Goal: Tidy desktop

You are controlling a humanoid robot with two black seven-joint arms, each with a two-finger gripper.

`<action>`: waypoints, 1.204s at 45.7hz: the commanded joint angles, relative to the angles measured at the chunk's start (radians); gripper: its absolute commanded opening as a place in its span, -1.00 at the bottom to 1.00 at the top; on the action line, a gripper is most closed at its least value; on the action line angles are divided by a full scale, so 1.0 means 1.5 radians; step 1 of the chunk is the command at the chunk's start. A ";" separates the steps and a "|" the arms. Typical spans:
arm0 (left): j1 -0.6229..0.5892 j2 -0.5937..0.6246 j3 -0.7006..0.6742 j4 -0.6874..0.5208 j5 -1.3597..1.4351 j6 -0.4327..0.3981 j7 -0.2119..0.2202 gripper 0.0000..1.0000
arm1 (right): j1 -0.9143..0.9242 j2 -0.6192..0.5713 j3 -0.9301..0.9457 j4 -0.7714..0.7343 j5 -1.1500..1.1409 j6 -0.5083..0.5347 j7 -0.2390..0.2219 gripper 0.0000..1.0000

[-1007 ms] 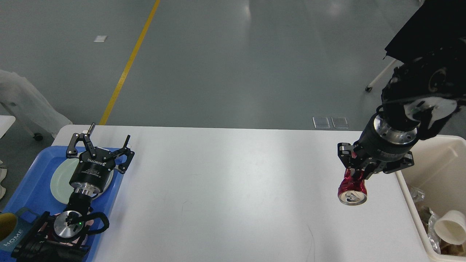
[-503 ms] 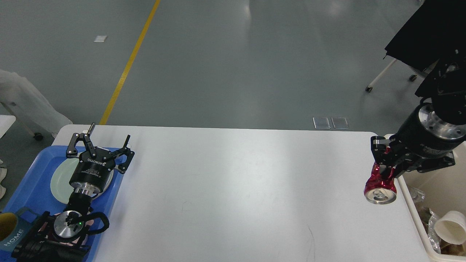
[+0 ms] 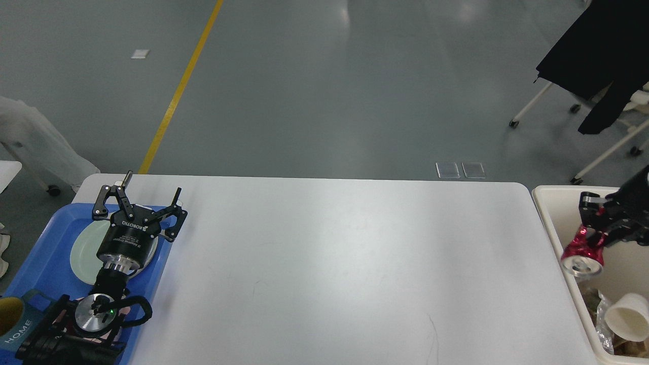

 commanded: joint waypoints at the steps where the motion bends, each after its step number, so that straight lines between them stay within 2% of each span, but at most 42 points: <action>1: 0.000 0.000 0.000 0.000 0.000 0.000 0.000 0.93 | -0.147 -0.044 0.046 -0.156 -0.012 0.002 0.000 -1.00; 9: 0.000 0.000 0.000 0.000 0.000 0.000 0.000 0.93 | -0.401 -0.069 0.193 -0.374 -0.012 -0.001 0.000 -1.00; 11: 0.000 0.000 0.000 0.000 0.000 0.000 0.000 0.93 | -0.506 -0.067 0.238 -0.471 -0.011 -0.008 0.000 -1.00; 17: 0.000 0.000 0.000 0.000 0.000 0.000 0.000 0.93 | -0.675 -0.034 0.322 -0.636 -0.011 -0.047 0.000 -1.00; 23: 0.000 0.000 0.000 0.000 0.000 0.000 0.000 0.93 | -0.803 0.023 0.354 -0.754 -0.011 -0.118 -0.012 -1.00; 29: 0.000 0.000 0.000 0.000 0.000 0.000 0.000 0.93 | -0.880 0.063 0.355 -0.804 -0.013 -0.191 -0.028 -1.00; 35: 0.000 0.000 0.000 0.000 0.000 0.000 0.000 0.93 | -0.923 0.091 0.353 -0.808 -0.013 -0.295 -0.076 -1.00; 43: 0.000 0.000 0.000 0.000 0.000 0.000 0.000 0.93 | -0.926 0.093 0.357 -0.807 -0.010 -0.320 -0.080 -0.96; 46: 0.000 0.000 0.000 0.000 0.000 0.000 0.000 0.93 | -0.926 0.092 0.360 -0.810 -0.007 -0.331 -0.076 0.13; 47: 0.000 0.001 0.000 0.000 0.000 0.000 0.000 0.93 | -0.926 0.092 0.362 -0.810 -0.007 -0.337 -0.076 0.44; 49: 0.000 0.000 0.000 0.000 0.000 0.000 0.000 0.93 | -0.926 0.093 0.366 -0.810 -0.007 -0.348 -0.076 0.87; 50: 0.000 0.001 0.000 0.000 0.000 0.000 0.000 0.93 | -0.926 0.093 0.367 -0.810 -0.007 -0.353 -0.076 1.00; 55: 0.000 0.000 0.000 0.000 0.000 0.000 0.000 0.93 | -0.935 0.099 0.368 -0.807 -0.009 -0.352 -0.076 1.00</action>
